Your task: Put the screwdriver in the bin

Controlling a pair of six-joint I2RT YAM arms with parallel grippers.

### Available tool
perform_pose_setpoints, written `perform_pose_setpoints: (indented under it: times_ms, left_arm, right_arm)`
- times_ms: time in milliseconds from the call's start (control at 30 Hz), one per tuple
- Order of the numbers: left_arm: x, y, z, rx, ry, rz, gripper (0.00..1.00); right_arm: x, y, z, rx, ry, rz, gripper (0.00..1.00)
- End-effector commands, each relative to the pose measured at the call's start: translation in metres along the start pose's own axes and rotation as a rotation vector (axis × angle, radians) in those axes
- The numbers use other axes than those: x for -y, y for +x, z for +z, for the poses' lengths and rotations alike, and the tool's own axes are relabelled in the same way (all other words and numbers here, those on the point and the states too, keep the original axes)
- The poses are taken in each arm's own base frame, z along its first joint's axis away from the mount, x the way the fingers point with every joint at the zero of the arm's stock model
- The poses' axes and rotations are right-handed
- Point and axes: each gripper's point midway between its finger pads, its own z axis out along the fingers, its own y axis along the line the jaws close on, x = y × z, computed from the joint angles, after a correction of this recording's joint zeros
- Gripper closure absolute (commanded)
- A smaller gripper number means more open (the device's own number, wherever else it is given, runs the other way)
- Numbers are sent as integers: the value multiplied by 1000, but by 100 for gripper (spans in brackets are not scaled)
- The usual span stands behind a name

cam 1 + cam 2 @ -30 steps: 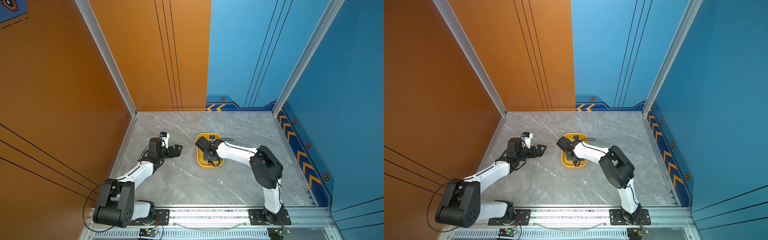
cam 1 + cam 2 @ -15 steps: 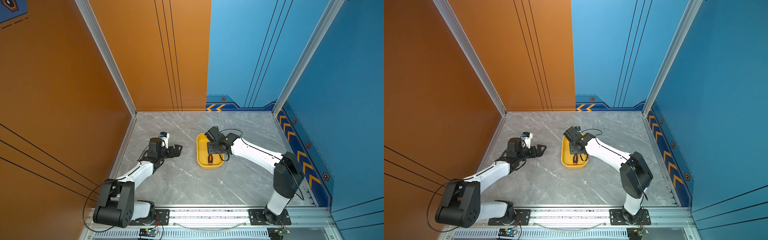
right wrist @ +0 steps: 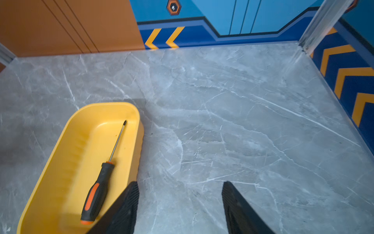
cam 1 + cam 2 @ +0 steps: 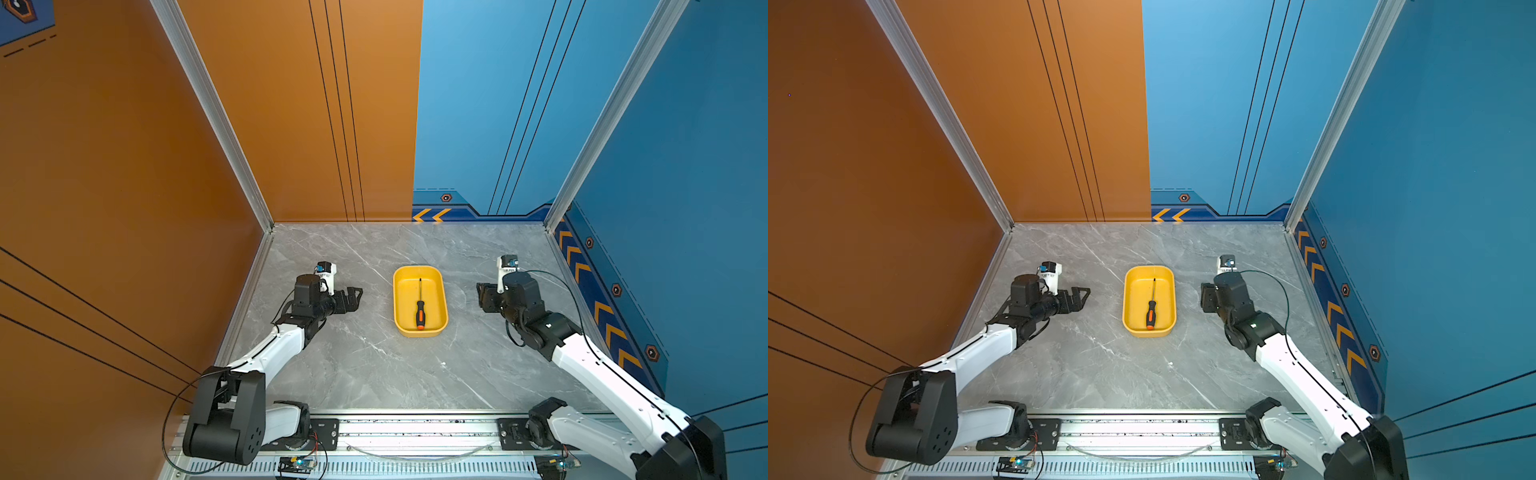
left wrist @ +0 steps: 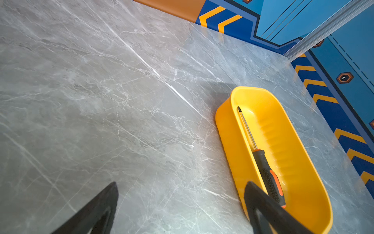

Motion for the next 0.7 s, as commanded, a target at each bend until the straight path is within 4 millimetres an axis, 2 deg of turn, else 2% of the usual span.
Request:
perform_pose_setpoints:
  times_ms: [0, 200, 333, 433, 667]
  left_arm:
    - [-8, -18, -7, 60, -57, 81, 2]
    - [-25, -42, -29, 241, -198, 223, 2]
    - [-40, -54, -44, 365, -296, 260, 2]
    - [-48, -53, -42, 360, -322, 275, 2]
    - [-60, -49, -25, 344, -346, 302, 2]
  right_arm:
    - [25, 1, -3, 55, 44, 16, 36]
    - [74, 28, -1, 55, 163, 70, 36]
    - [91, 39, 2, 99, 195, 100, 36]
    - [97, 44, 4, 165, 198, 116, 36]
    - [113, 38, -6, 329, 259, 102, 36]
